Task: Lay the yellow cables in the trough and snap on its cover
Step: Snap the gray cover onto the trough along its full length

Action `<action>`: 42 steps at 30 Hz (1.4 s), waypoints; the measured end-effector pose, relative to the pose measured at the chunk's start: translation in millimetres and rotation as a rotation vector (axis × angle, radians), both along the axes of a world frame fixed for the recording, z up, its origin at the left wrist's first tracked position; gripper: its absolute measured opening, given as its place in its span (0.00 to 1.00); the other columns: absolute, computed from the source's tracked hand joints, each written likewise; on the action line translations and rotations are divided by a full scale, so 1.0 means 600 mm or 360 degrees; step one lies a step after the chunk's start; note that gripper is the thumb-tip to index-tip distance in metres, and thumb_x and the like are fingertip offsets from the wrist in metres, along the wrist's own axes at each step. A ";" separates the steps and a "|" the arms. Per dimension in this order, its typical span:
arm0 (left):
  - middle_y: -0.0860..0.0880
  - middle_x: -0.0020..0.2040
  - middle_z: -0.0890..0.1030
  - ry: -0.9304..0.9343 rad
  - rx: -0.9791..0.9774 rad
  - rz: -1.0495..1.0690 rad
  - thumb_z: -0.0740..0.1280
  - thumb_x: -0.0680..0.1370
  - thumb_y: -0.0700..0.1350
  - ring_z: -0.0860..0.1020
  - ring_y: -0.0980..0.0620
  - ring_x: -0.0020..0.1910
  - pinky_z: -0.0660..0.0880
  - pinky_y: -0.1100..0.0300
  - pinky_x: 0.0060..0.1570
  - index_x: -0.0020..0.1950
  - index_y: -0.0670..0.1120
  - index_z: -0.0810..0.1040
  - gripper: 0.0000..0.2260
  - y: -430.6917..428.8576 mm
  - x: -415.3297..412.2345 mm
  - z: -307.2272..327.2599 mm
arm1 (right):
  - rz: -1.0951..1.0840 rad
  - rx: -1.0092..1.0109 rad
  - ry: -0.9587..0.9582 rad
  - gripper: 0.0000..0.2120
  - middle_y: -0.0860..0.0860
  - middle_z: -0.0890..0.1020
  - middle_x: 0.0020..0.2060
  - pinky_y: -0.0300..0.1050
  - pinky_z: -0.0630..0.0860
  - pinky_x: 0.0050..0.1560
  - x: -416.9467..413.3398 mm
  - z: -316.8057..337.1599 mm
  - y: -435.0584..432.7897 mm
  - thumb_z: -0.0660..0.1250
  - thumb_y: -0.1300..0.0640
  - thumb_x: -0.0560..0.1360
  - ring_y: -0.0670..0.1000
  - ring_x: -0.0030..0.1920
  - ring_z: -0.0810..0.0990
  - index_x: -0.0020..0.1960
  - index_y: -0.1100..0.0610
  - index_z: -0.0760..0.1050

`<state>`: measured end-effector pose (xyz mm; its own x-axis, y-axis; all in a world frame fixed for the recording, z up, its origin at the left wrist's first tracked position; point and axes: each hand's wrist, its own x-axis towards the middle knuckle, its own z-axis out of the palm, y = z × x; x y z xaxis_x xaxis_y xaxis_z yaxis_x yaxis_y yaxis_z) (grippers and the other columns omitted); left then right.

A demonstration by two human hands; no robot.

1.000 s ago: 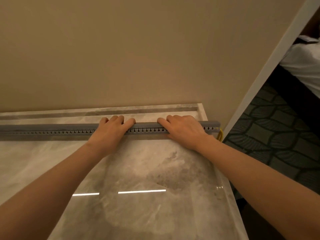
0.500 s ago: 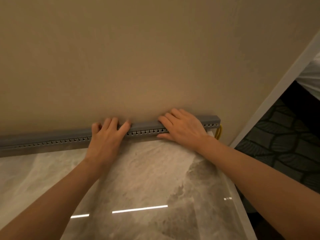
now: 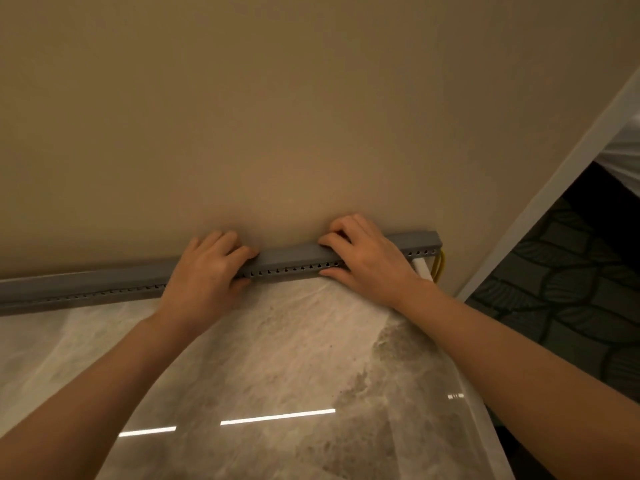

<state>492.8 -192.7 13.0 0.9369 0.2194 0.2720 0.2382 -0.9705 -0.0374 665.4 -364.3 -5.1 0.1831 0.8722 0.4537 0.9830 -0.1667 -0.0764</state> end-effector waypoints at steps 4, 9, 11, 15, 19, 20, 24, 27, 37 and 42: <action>0.42 0.35 0.76 -0.0067 0.0030 0.0108 0.81 0.55 0.37 0.77 0.40 0.36 0.72 0.52 0.32 0.44 0.39 0.82 0.20 -0.007 0.012 0.008 | -0.0071 0.0028 0.0102 0.20 0.61 0.77 0.48 0.52 0.74 0.50 0.005 0.002 0.007 0.77 0.55 0.64 0.60 0.48 0.75 0.51 0.65 0.76; 0.42 0.42 0.77 -0.0045 0.0021 0.0180 0.78 0.62 0.37 0.76 0.40 0.41 0.73 0.50 0.36 0.50 0.40 0.79 0.19 -0.022 0.002 0.011 | -0.0083 -0.0009 0.0073 0.20 0.59 0.77 0.48 0.51 0.72 0.49 -0.001 0.006 0.011 0.76 0.55 0.65 0.59 0.48 0.74 0.52 0.62 0.76; 0.42 0.46 0.78 -0.0052 0.0031 0.0145 0.76 0.65 0.38 0.76 0.40 0.44 0.73 0.50 0.40 0.55 0.41 0.78 0.20 -0.031 -0.009 0.015 | -0.0096 0.0012 0.0162 0.21 0.58 0.76 0.48 0.51 0.72 0.50 -0.002 0.003 0.009 0.76 0.56 0.64 0.58 0.49 0.73 0.53 0.62 0.75; 0.45 0.51 0.79 -0.0066 0.0056 0.0180 0.72 0.71 0.42 0.76 0.42 0.50 0.72 0.50 0.47 0.59 0.44 0.77 0.17 -0.059 -0.068 0.040 | -0.0111 0.0140 0.0293 0.19 0.56 0.77 0.47 0.52 0.73 0.50 -0.034 0.007 0.010 0.75 0.58 0.66 0.57 0.49 0.73 0.54 0.60 0.75; 0.47 0.48 0.81 -0.0318 -0.0175 0.0335 0.71 0.73 0.42 0.79 0.45 0.46 0.74 0.54 0.43 0.54 0.45 0.80 0.10 -0.091 -0.145 0.071 | 0.0055 0.0255 0.0523 0.11 0.51 0.79 0.41 0.49 0.75 0.45 -0.102 0.029 0.017 0.69 0.55 0.73 0.52 0.43 0.77 0.53 0.57 0.76; 0.49 0.47 0.81 -0.0406 -0.0252 0.0404 0.70 0.73 0.42 0.79 0.48 0.45 0.74 0.56 0.41 0.53 0.46 0.81 0.09 -0.100 -0.172 0.079 | 0.0098 0.0236 0.0648 0.10 0.49 0.79 0.39 0.47 0.75 0.43 -0.128 0.039 0.020 0.67 0.53 0.74 0.50 0.41 0.77 0.53 0.56 0.75; 0.56 0.43 0.80 -0.0724 -0.0596 0.0626 0.69 0.74 0.41 0.77 0.57 0.38 0.74 0.60 0.39 0.48 0.49 0.81 0.06 -0.133 -0.277 0.098 | 0.0239 0.0183 0.1078 0.06 0.46 0.80 0.36 0.42 0.73 0.39 -0.233 0.081 0.025 0.63 0.51 0.76 0.46 0.38 0.77 0.47 0.52 0.76; 0.56 0.41 0.81 -0.0933 -0.0757 0.0734 0.69 0.74 0.39 0.78 0.60 0.38 0.74 0.63 0.40 0.46 0.49 0.82 0.06 -0.152 -0.366 0.112 | 0.0359 0.0211 0.1337 0.06 0.47 0.81 0.33 0.39 0.73 0.38 -0.328 0.108 0.029 0.64 0.54 0.76 0.43 0.35 0.78 0.42 0.52 0.77; 0.54 0.38 0.84 -0.1397 -0.1352 0.0969 0.68 0.74 0.39 0.82 0.58 0.40 0.78 0.64 0.45 0.43 0.53 0.83 0.09 -0.160 -0.788 0.141 | 0.0571 0.0482 0.1873 0.10 0.52 0.80 0.30 0.34 0.75 0.38 -0.716 0.123 0.065 0.62 0.63 0.76 0.44 0.32 0.78 0.40 0.56 0.79; 0.55 0.38 0.84 -0.1458 -0.1405 0.1062 0.67 0.75 0.40 0.81 0.60 0.38 0.76 0.71 0.42 0.44 0.53 0.83 0.08 -0.117 -0.951 0.138 | 0.0642 0.0331 0.1884 0.11 0.55 0.80 0.31 0.38 0.76 0.39 -0.867 0.120 0.123 0.61 0.62 0.77 0.47 0.33 0.79 0.40 0.59 0.80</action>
